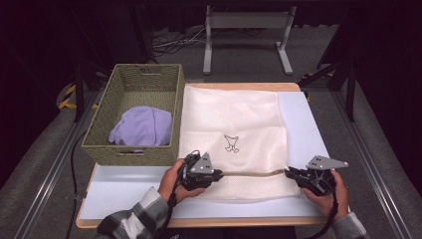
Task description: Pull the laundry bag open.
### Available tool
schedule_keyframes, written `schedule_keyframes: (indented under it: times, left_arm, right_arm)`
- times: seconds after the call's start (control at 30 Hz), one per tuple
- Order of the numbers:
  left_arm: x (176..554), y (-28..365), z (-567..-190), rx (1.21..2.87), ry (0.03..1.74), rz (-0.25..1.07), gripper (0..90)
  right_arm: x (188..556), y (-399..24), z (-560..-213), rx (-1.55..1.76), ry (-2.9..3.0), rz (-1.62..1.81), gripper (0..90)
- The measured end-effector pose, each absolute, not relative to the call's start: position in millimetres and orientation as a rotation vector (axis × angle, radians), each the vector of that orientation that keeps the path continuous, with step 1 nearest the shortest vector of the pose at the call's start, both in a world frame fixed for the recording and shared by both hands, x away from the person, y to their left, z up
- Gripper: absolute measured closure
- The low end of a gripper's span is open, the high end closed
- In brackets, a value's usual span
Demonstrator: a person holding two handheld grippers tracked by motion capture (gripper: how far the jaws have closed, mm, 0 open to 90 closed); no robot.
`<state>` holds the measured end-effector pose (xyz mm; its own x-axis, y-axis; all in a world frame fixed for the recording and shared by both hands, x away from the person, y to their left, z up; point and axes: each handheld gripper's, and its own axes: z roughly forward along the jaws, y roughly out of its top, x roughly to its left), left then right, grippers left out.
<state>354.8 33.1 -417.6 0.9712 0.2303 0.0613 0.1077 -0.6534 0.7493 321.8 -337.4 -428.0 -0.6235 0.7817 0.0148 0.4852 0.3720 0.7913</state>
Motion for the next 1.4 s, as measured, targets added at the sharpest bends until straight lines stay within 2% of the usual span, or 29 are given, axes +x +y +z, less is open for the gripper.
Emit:
schedule_keyframes:
  times: [0.47, 0.7, 1.17, 1.4]
  left_arm:
    - [359.1, -55.2, -422.2, 2.332, 0.166, 0.049, 84.6]
    - [366.4, -88.6, -429.1, 2.361, 0.177, 0.039, 84.4]
    - [376.0, -109.4, -432.9, 2.374, 0.234, 0.046, 79.3]
    - [378.6, -115.4, -432.9, 2.375, 0.234, 0.012, 68.7]
  right_arm:
    - [315.7, -335.9, -421.6, 1.073, 2.257, 1.198, 82.2]
    - [313.8, -335.3, -419.7, 1.062, 2.26, 1.236, 82.2]
    - [310.3, -332.1, -417.6, 1.009, 2.289, 1.283, 82.2]
    - [310.1, -330.9, -418.3, 1.002, 2.299, 1.286, 82.2]
